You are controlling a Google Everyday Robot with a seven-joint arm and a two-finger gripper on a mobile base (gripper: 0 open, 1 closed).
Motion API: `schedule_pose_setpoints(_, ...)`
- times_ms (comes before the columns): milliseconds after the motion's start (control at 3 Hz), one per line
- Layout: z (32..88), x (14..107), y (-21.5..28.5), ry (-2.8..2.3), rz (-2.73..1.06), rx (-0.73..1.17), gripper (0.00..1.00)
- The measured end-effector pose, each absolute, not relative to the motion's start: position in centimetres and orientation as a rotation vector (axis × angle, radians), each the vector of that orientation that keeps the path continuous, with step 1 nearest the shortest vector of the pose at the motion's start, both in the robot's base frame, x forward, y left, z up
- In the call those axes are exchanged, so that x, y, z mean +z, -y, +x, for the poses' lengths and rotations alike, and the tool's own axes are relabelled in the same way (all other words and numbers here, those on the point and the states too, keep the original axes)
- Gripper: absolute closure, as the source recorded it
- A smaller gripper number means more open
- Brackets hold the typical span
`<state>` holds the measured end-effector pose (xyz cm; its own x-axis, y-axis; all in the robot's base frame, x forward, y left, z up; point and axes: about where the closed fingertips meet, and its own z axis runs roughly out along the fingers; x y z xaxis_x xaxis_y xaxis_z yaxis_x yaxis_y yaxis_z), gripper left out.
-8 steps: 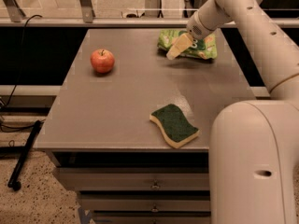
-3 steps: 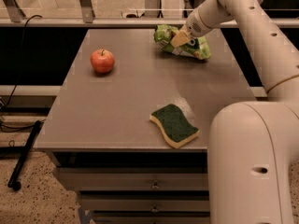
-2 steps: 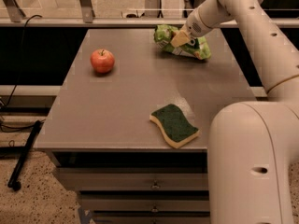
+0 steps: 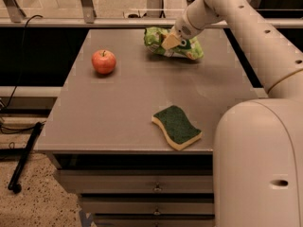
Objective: Move green rice chip bag near apple
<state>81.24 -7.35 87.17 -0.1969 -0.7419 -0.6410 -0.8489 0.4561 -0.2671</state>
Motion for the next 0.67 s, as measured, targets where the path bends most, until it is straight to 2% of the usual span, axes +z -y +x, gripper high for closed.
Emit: schedule_pose_setpoints(667, 79.7, 86.6, 3.1, -1.899, -1.408, 0.174, 1.00)
